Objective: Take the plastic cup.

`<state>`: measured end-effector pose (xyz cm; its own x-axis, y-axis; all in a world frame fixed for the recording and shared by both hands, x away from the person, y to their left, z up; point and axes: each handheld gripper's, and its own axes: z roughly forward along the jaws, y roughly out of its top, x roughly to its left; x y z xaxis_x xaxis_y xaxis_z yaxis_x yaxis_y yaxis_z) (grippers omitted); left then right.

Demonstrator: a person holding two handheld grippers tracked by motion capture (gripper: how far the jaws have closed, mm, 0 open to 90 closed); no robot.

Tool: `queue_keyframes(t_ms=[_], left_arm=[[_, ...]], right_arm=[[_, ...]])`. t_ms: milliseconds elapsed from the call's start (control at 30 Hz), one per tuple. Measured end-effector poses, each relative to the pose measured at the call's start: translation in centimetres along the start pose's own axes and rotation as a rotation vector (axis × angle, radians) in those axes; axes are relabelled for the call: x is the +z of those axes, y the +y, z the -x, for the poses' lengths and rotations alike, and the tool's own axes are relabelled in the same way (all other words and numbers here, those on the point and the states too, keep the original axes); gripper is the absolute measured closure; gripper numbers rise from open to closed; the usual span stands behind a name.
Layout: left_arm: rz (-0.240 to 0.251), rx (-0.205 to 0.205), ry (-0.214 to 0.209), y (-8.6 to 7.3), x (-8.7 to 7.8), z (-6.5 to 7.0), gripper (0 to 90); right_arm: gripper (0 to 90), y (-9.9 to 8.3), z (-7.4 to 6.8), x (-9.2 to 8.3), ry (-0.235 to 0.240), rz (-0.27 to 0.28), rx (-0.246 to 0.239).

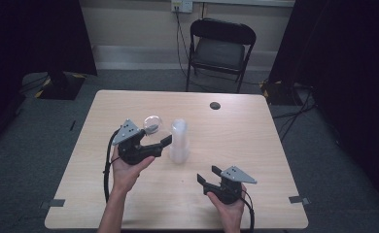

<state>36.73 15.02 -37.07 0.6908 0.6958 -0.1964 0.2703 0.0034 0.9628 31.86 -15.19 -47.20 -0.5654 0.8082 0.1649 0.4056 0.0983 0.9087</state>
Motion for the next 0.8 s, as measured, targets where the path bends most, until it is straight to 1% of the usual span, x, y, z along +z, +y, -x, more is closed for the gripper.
queue_keyframes(t_ms=[33, 67, 100, 133, 200, 233, 267, 300, 367, 433, 467, 500, 567, 600, 633, 667, 700, 733, 767, 800], left_arm=[[-0.005, 0.003, 0.009, -0.3, 0.0, 0.1, 31.8], [-0.012, -0.006, 0.01, -0.6, 0.0, 0.2, 31.8], [-0.018, -0.017, -0.005, -1.2, -0.1, 0.4, 31.9], [-0.018, -0.017, -0.005, -1.2, -0.1, 0.4, 32.1], [-0.034, -0.027, 0.002, -1.8, 0.0, 0.8, 32.4], [-0.055, -0.016, -0.006, -2.2, 0.2, 1.1, 32.6], [-0.068, 0.008, -0.004, -2.5, 0.3, 1.4, 32.6], [-0.077, 0.018, -0.004, -2.7, 0.3, 1.6, 32.6], [-0.077, -0.008, -0.035, -3.3, 0.4, 2.1, 32.6], [-0.089, -0.023, -0.05, -3.9, 0.5, 2.6, 32.5], [-0.089, -0.026, -0.068, -4.2, 0.7, 2.7, 32.5], [-0.093, -0.032, -0.075, -4.5, 0.8, 2.8, 32.4], [-0.105, -0.048, -0.073, -5.2, 1.2, 3.1, 32.2], [-0.106, -0.065, -0.082, -5.7, 1.3, 3.2, 32.2], [-0.098, -0.093, -0.093, -6.3, 1.5, 3.3, 32.3], [-0.098, -0.093, -0.093, -6.3, 1.5, 3.3, 32.2], [-0.106, -0.104, -0.097, -6.6, 1.5, 3.3, 32.2], [-0.104, -0.121, -0.102, -6.9, 1.5, 3.2, 32.3], [-0.099, -0.135, -0.104, -7.1, 1.5, 3.2, 32.3], [-0.098, -0.148, -0.104, -7.4, 1.4, 3.1, 32.4]], right_arm=[[32.3, 0.1, -0.1, 0.0, 0.006, 0.002, -0.003], [32.3, 0.1, -0.3, 0.0, 0.01, 0.005, -0.01], [32.3, 0.2, -0.5, 0.0, 0.013, 0.005, -0.014], [32.3, 0.2, -0.5, 0.0, 0.013, 0.005, -0.014], [32.7, 0.2, -0.7, 0.1, 0.02, 0.014, -0.022], [33.8, 0.2, -0.8, 0.1, 0.03, 0.016, -0.022], [34.4, 0.1, -0.9, 0.2, 0.045, 0.024, -0.026], [35.0, 0.2, -1.2, 0.3, 0.051, 0.025, -0.035], [35.6, 0.2, -1.4, 0.3, 0.06, 0.03, -0.04], [36.5, 0.3, -1.7, 0.4, 0.065, 0.036, -0.051], [38.2, 0.3, -1.9, 0.4, 0.068, 0.037, -0.063], [39.3, 0.4, -2.0, 0.4, 0.067, 0.037, -0.067], [42.8, 0.3, -2.3, 0.5, 0.074, 0.034, -0.07], [42.9, 0.3, -2.4, 0.6, 0.078, 0.026, -0.072], [43.6, 0.2, -2.6, 0.7, 0.082, 0.021, -0.084], [43.6, 0.2, -2.6, 0.7, 0.082, 0.021, -0.084], [44.2, 0.2, -2.7, 0.7, 0.088, 0.021, -0.089], [45.1, 0.2, -2.9, 0.7, 0.088, 0.02, -0.1], [45.1, 0.2, -2.9, 0.7, 0.088, 0.02, -0.1], [46.2, 0.2, -2.9, 0.7, 0.098, 0.028, -0.106]])
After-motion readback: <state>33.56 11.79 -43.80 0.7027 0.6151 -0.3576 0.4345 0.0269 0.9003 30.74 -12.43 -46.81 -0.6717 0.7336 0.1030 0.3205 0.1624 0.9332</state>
